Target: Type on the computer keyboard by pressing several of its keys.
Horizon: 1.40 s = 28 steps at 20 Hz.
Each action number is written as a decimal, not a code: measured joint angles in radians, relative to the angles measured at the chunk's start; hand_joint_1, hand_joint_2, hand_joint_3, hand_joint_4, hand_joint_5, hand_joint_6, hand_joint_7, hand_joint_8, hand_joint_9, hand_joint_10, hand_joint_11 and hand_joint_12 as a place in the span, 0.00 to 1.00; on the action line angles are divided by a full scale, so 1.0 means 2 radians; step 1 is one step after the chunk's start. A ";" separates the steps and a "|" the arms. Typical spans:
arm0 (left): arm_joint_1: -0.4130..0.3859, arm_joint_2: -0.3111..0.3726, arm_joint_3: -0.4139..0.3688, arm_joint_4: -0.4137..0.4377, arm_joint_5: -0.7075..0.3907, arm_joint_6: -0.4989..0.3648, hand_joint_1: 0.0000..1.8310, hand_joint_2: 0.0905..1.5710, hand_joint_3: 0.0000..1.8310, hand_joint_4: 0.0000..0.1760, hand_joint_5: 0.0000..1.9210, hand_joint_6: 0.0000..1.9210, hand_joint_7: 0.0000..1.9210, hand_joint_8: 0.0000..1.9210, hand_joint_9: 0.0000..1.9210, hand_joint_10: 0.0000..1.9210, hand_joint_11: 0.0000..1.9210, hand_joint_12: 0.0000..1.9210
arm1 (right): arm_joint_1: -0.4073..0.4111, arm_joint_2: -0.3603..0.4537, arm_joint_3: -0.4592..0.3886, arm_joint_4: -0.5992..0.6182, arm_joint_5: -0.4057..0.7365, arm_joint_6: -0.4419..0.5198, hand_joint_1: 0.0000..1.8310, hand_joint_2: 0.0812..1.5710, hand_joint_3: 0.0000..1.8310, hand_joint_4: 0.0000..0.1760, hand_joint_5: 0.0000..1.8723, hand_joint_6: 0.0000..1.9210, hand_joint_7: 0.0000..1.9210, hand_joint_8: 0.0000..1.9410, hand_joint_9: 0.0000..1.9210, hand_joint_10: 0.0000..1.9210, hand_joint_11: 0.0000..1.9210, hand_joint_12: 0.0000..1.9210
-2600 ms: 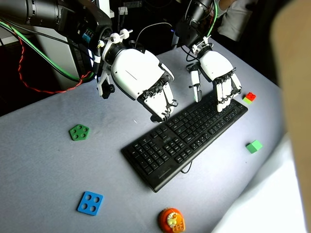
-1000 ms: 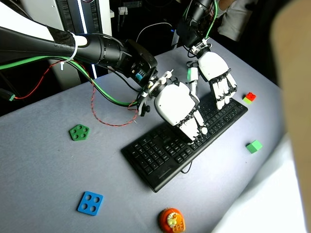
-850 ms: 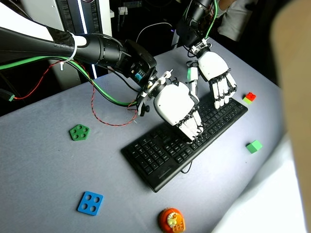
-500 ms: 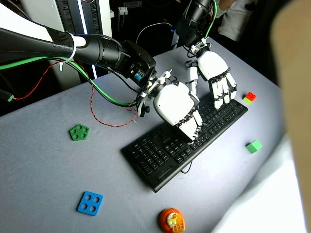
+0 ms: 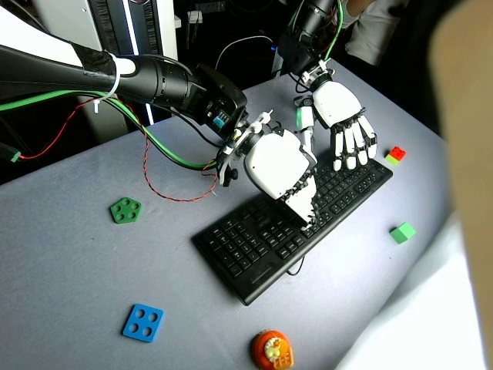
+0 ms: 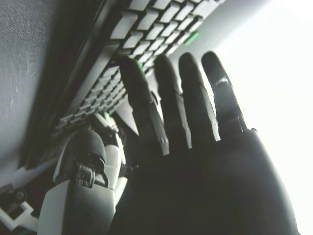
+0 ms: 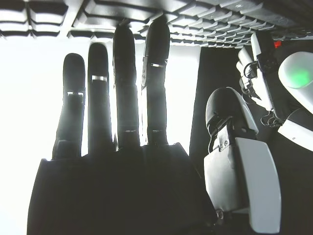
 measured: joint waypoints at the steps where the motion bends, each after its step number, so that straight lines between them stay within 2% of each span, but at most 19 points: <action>1: 0.000 0.000 0.000 0.000 0.000 0.000 0.00 0.84 0.00 0.02 0.26 0.04 0.26 0.00 0.27 0.00 0.00 0.59 | 0.000 0.000 0.000 0.001 0.000 0.000 0.00 0.82 0.00 0.00 0.40 0.25 0.40 0.00 0.15 0.42 0.01 0.92; 2: 0.000 0.000 0.000 -0.001 0.005 0.000 0.00 0.84 0.00 0.00 0.37 0.05 0.24 0.00 0.22 0.00 0.00 0.56 | 0.000 0.000 -0.001 0.002 -0.001 0.000 0.02 0.81 0.00 0.00 0.43 0.25 0.40 0.00 0.16 0.38 0.00 0.89; 3: 0.000 0.000 0.000 0.000 0.008 0.000 0.00 0.83 0.00 0.00 0.40 0.04 0.25 0.00 0.22 0.00 0.00 0.54 | 0.000 0.000 -0.001 0.002 -0.001 0.000 0.03 0.81 0.00 0.00 0.37 0.23 0.41 0.00 0.21 0.38 0.02 0.86; 4: 0.000 0.000 0.000 0.000 0.009 -0.001 0.00 0.83 0.00 0.00 0.35 0.01 0.27 0.01 0.24 0.01 0.00 0.57 | 0.000 0.000 -0.001 0.003 -0.001 0.001 0.03 0.81 0.00 0.00 0.31 0.24 0.41 0.00 0.23 0.40 0.03 0.85; 5: -0.001 0.000 0.000 0.002 0.006 0.000 0.00 0.83 0.00 0.02 0.26 0.00 0.28 0.01 0.26 0.02 0.00 0.61 | 0.000 0.000 -0.001 0.003 -0.001 0.001 0.03 0.82 0.00 0.00 0.26 0.24 0.40 0.00 0.24 0.42 0.05 0.85; 6: -0.001 0.001 0.000 0.001 0.005 0.000 0.00 0.83 0.00 0.09 0.22 0.00 0.27 0.00 0.27 0.02 0.00 0.63 | 0.000 0.000 -0.001 0.003 -0.001 0.001 0.03 0.82 0.00 0.00 0.25 0.24 0.40 0.00 0.25 0.43 0.07 0.85; 9: -0.002 0.001 0.000 -0.003 0.011 0.000 0.00 0.84 0.00 0.14 0.23 0.01 0.28 0.00 0.28 0.02 0.00 0.65 | 0.000 0.000 -0.001 0.003 -0.001 0.002 0.02 0.83 0.00 0.00 0.25 0.24 0.40 0.00 0.25 0.43 0.07 0.85; 10: -0.002 0.001 0.000 -0.004 0.011 0.000 0.00 0.84 0.00 0.18 0.24 0.01 0.27 0.00 0.28 0.02 0.00 0.65 | 0.000 0.001 -0.001 0.003 -0.002 0.001 0.03 0.82 0.00 0.00 0.26 0.25 0.40 0.00 0.26 0.44 0.08 0.86; 13: -0.006 0.003 0.000 -0.004 0.011 0.000 0.01 0.85 0.00 0.15 0.25 0.01 0.28 0.00 0.29 0.02 0.00 0.66 | 0.006 0.010 -0.004 0.012 -0.012 0.004 0.02 0.83 0.00 0.00 0.25 0.28 0.41 0.00 0.24 0.46 0.07 0.87; 14: -0.008 0.004 0.000 -0.003 0.011 0.000 0.00 0.85 0.00 0.19 0.24 0.01 0.27 0.00 0.28 0.01 0.00 0.66 | 0.008 0.017 -0.009 0.016 -0.016 0.003 0.03 0.82 0.00 0.00 0.26 0.28 0.41 0.00 0.24 0.46 0.07 0.87; 18: -0.014 0.019 -0.004 -0.006 0.017 0.000 0.04 0.85 0.00 0.19 0.24 0.00 0.28 0.00 0.28 0.01 0.00 0.65 | 0.014 0.064 -0.048 0.020 -0.010 0.000 0.02 0.83 0.00 0.00 0.25 0.29 0.40 0.00 0.23 0.47 0.06 0.88; 20: -0.021 0.029 -0.013 -0.003 0.015 0.000 0.03 0.85 0.00 0.25 0.23 0.00 0.27 0.00 0.27 0.00 0.00 0.65 | 0.021 0.091 -0.073 0.012 -0.006 -0.002 0.03 0.82 0.00 0.00 0.24 0.29 0.40 0.00 0.23 0.48 0.07 0.87; 23: -0.027 0.047 -0.030 0.000 0.020 0.000 0.04 0.85 0.00 0.22 0.21 0.00 0.26 0.00 0.27 0.00 0.00 0.65 | 0.024 0.123 -0.109 0.012 -0.010 -0.001 0.03 0.83 0.00 0.00 0.22 0.31 0.40 0.00 0.23 0.48 0.06 0.88; 25: -0.019 0.055 -0.034 0.020 0.014 -0.006 0.04 0.85 0.00 0.24 0.21 0.00 0.27 0.00 0.27 0.00 0.00 0.65 | 0.024 0.145 -0.127 0.014 -0.011 0.001 0.02 0.83 0.00 0.00 0.21 0.33 0.39 0.00 0.21 0.50 0.04 0.89; 27: -0.005 0.056 -0.042 0.034 -0.005 -0.022 0.04 0.85 0.00 0.23 0.21 0.00 0.26 0.00 0.27 0.00 0.00 0.64 | 0.024 0.160 -0.138 0.013 -0.008 0.006 0.02 0.83 0.00 0.00 0.22 0.33 0.40 0.00 0.22 0.49 0.04 0.89; 28: -0.001 0.053 -0.045 0.035 -0.020 -0.027 0.05 0.85 0.00 0.19 0.21 0.00 0.26 0.00 0.27 0.00 0.00 0.65 | 0.024 0.167 -0.146 0.013 -0.007 0.007 0.02 0.83 0.00 0.00 0.22 0.33 0.40 0.00 0.22 0.49 0.04 0.88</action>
